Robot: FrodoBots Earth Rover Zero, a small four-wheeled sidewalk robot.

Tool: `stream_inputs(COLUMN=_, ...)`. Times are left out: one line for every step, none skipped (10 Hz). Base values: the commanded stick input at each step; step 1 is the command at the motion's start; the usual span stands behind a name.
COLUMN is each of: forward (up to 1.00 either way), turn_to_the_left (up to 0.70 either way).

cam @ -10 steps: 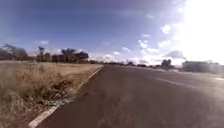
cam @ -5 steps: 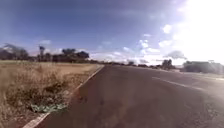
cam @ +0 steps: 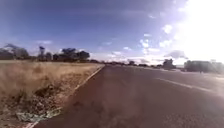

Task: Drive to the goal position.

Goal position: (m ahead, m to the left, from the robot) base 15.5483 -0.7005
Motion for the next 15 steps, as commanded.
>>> stream_inputs(forward=0.5, turn_to_the_left=0.0)
stream_inputs(forward=0.5, turn_to_the_left=0.0)
stream_inputs(forward=0.5, turn_to_the_left=0.0)
stream_inputs(forward=0.5, turn_to_the_left=0.0)
stream_inputs(forward=0.5, turn_to_the_left=0.0)
stream_inputs(forward=0.5, turn_to_the_left=0.0)
stream_inputs(forward=0.5, turn_to_the_left=0.0)
stream_inputs(forward=0.5, turn_to_the_left=0.0)
stream_inputs(forward=0.5, turn_to_the_left=0.0)
stream_inputs(forward=0.5, turn_to_the_left=0.0)
stream_inputs(forward=0.5, turn_to_the_left=0.0)
stream_inputs(forward=0.5, turn_to_the_left=0.0)
stream_inputs(forward=0.5, turn_to_the_left=0.0)
stream_inputs(forward=0.5, turn_to_the_left=0.0)
stream_inputs(forward=0.5, turn_to_the_left=0.0)
